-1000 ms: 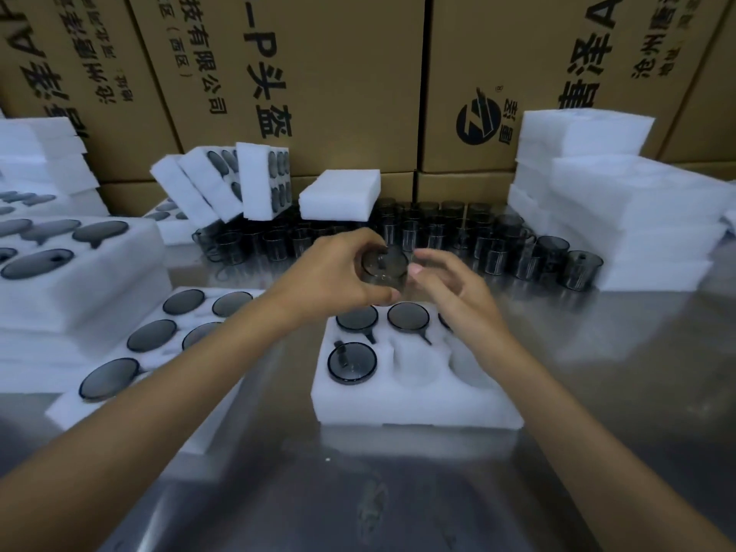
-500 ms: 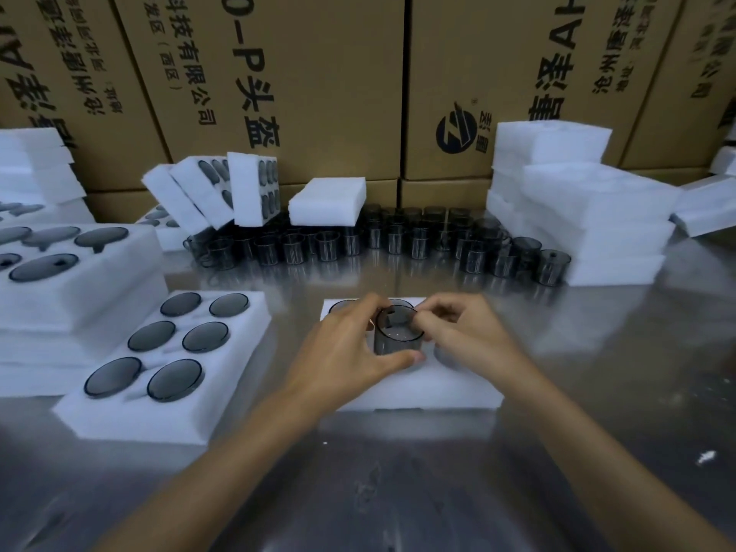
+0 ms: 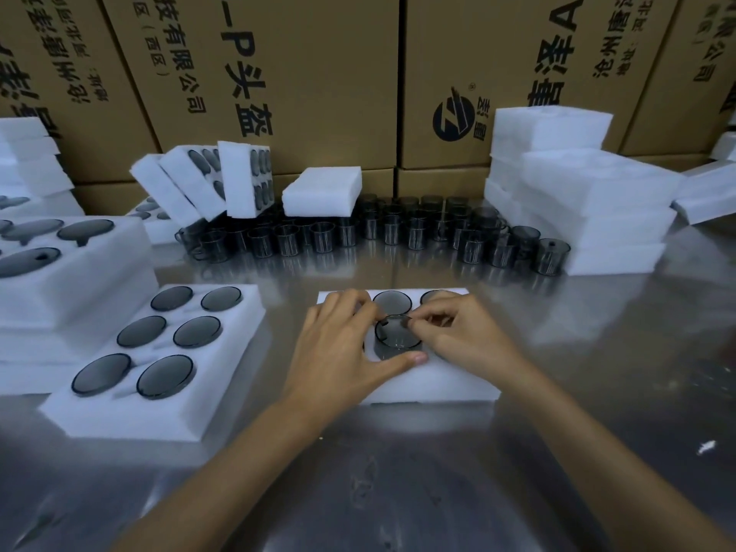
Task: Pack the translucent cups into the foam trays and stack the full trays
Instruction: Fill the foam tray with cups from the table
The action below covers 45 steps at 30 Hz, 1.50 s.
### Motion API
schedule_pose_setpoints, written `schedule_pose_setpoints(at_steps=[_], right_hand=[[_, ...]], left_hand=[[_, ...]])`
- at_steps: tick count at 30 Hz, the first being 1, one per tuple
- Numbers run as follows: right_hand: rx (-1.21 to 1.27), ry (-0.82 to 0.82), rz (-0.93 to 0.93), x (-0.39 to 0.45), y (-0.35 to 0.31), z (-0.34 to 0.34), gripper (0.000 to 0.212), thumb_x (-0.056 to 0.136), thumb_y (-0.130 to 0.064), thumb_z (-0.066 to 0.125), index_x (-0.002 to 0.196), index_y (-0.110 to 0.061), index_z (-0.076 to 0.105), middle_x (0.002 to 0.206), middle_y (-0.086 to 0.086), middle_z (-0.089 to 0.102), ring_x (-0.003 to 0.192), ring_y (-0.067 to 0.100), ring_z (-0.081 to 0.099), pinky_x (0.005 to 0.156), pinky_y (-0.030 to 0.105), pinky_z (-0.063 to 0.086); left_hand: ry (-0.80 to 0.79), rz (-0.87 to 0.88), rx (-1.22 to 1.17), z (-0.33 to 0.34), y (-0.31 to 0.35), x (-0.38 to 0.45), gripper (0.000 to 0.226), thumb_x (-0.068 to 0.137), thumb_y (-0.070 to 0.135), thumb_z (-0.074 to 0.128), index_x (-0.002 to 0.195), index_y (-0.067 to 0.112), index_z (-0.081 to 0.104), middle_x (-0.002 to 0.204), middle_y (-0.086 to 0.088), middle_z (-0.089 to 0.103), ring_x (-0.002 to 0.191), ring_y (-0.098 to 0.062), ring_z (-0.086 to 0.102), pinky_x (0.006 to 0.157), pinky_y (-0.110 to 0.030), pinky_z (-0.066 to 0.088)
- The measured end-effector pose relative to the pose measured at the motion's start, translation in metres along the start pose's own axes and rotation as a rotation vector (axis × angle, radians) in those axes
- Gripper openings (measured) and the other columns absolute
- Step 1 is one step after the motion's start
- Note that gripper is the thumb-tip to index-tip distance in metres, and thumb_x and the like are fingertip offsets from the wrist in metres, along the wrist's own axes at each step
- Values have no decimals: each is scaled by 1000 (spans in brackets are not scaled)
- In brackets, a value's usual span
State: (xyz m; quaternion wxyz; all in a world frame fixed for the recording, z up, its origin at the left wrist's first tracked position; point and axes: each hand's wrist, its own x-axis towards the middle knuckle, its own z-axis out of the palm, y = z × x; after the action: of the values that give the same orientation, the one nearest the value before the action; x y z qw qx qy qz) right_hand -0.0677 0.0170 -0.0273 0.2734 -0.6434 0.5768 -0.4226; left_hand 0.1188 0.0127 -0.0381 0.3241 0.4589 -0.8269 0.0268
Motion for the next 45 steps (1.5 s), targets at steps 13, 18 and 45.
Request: schedule_pose_setpoints(at_steps=[13,18,45], right_hand=[[-299,-50,-217,0,1,-2,7,87,-11,71,84,-17,73,85,-9,61,88,11,50,81,28,44],[-357,-137,-195,12,-2,-13,4,85,-25,76,83,-28,76,85,-11,64,89,7,50,92,35,40],[168,418,273,65,86,-18,34,88,-26,51,79,5,61,81,25,63,64,16,49,61,35,42]], left_hand=[[-130,-37,6,1,-7,-1,69,72,87,38,99,34,71,115,22,58,118,1,41,91,-22,22],[-245,-49,-95,-10,-15,12,39,84,66,58,101,35,73,115,22,60,116,-2,47,98,-33,38],[-313,-604,20,97,-176,201,35,93,16,56,127,12,47,116,-22,61,103,-39,59,86,-41,48]])
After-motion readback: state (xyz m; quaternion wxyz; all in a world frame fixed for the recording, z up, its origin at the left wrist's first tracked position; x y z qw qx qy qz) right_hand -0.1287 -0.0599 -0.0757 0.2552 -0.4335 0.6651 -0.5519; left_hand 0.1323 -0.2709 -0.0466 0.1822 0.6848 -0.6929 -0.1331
